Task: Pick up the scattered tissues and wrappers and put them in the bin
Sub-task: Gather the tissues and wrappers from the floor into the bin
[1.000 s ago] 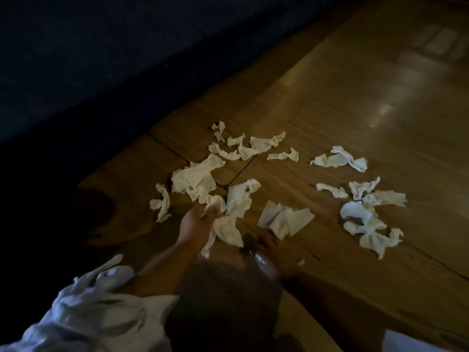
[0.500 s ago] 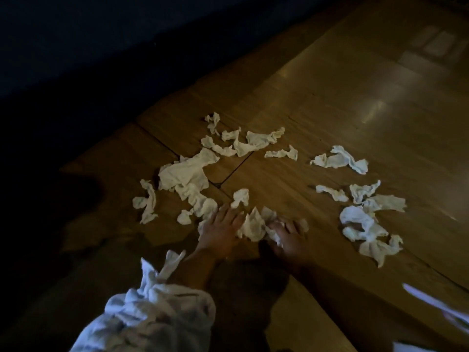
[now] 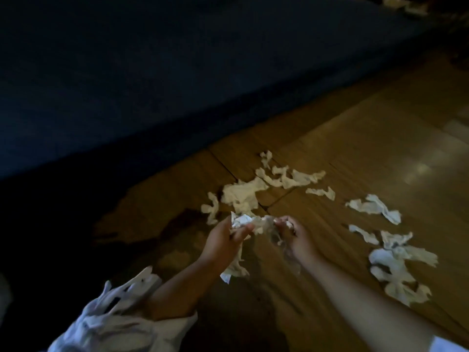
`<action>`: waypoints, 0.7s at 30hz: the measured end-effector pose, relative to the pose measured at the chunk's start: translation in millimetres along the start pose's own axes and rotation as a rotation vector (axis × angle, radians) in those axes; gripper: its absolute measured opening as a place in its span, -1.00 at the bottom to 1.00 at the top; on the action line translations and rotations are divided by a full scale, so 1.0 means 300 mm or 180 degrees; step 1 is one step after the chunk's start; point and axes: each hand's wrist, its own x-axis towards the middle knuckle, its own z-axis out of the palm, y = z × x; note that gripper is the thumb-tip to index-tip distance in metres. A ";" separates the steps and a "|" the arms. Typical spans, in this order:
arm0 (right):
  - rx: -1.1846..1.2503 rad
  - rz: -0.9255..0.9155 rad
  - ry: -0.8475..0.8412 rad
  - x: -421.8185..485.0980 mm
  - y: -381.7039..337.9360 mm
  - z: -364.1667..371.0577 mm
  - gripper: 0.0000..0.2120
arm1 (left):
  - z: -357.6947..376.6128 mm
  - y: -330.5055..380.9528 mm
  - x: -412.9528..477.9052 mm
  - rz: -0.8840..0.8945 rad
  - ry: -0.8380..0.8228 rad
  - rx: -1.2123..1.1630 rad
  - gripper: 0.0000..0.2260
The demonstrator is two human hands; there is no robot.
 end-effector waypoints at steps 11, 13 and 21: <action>-0.0793 -0.1212 -0.1666 -0.257 -0.735 0.539 -0.77 | -0.646 0.339 -0.521 0.0443 0.1665 -0.0234 -0.72; -0.0653 -0.1211 -0.1836 -0.327 -0.817 0.684 -0.73 | -0.750 0.338 -0.620 0.0565 0.1951 -0.0441 -0.75; 0.0357 -0.0831 -0.2384 -0.614 -1.024 1.253 -0.75 | -1.148 0.319 -0.929 0.1313 0.3535 -0.0968 -0.78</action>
